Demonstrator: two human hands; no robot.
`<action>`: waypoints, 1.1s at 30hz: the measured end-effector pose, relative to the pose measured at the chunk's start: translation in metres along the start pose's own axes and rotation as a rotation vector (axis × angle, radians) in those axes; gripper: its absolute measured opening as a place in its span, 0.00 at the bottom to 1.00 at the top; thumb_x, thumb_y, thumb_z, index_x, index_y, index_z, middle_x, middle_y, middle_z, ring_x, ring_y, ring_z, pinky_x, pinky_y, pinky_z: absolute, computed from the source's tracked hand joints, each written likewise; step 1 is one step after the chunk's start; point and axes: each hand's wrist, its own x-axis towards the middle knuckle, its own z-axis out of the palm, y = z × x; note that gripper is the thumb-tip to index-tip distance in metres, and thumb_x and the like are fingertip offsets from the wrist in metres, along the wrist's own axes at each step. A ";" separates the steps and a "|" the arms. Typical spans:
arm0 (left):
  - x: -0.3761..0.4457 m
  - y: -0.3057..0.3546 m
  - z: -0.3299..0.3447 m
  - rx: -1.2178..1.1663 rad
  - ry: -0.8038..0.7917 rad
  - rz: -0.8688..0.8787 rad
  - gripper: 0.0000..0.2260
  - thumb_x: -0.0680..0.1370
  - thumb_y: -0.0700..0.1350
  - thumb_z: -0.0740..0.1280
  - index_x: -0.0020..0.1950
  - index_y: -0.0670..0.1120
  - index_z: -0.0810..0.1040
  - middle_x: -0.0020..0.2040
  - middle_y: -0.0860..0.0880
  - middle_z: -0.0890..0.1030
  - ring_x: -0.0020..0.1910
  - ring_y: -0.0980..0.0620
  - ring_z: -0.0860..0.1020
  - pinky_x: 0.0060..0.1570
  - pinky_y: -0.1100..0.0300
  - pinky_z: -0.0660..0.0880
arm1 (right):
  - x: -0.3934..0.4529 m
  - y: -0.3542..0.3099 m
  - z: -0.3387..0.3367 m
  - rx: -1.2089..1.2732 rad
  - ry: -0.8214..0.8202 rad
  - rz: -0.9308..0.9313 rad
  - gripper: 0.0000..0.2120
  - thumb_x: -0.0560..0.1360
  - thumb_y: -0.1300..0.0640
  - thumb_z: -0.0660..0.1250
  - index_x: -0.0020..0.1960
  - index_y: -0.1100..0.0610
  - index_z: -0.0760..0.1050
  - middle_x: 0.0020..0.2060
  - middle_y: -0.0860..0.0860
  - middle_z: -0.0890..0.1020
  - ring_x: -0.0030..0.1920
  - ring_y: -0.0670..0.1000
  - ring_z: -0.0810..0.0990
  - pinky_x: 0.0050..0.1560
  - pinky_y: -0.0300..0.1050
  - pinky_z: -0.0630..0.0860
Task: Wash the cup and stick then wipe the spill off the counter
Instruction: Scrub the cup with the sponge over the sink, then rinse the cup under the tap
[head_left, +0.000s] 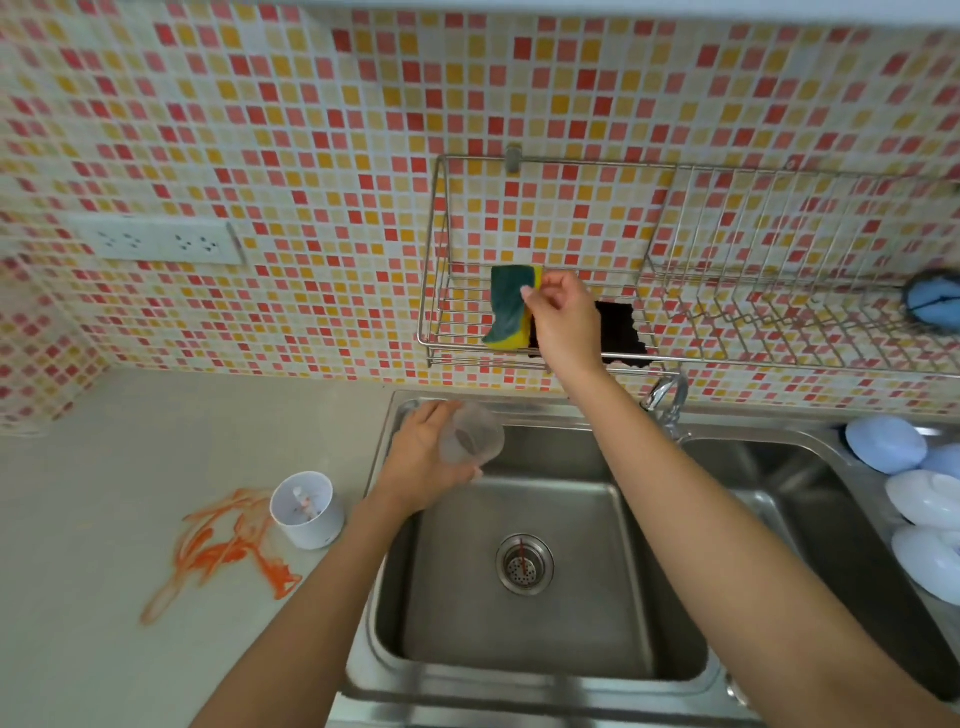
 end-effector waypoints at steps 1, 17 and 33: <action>0.002 -0.002 -0.001 0.003 0.005 0.005 0.39 0.62 0.55 0.79 0.69 0.50 0.69 0.66 0.52 0.72 0.64 0.50 0.70 0.64 0.50 0.72 | 0.007 0.000 0.006 -0.051 -0.001 0.012 0.10 0.79 0.54 0.66 0.56 0.58 0.74 0.49 0.49 0.81 0.48 0.47 0.79 0.40 0.29 0.71; 0.016 -0.005 0.016 0.038 -0.013 0.004 0.39 0.62 0.55 0.79 0.69 0.49 0.69 0.65 0.49 0.73 0.65 0.48 0.69 0.64 0.47 0.71 | 0.001 0.028 -0.003 -0.346 0.047 -0.302 0.17 0.79 0.62 0.64 0.67 0.58 0.73 0.65 0.53 0.76 0.62 0.52 0.76 0.63 0.49 0.75; 0.045 0.069 0.121 -0.051 -0.231 -0.030 0.41 0.61 0.55 0.80 0.70 0.51 0.67 0.63 0.51 0.72 0.63 0.49 0.71 0.64 0.52 0.71 | -0.063 0.237 -0.182 -0.542 0.055 0.079 0.17 0.76 0.60 0.67 0.65 0.58 0.75 0.55 0.54 0.80 0.52 0.55 0.81 0.52 0.50 0.79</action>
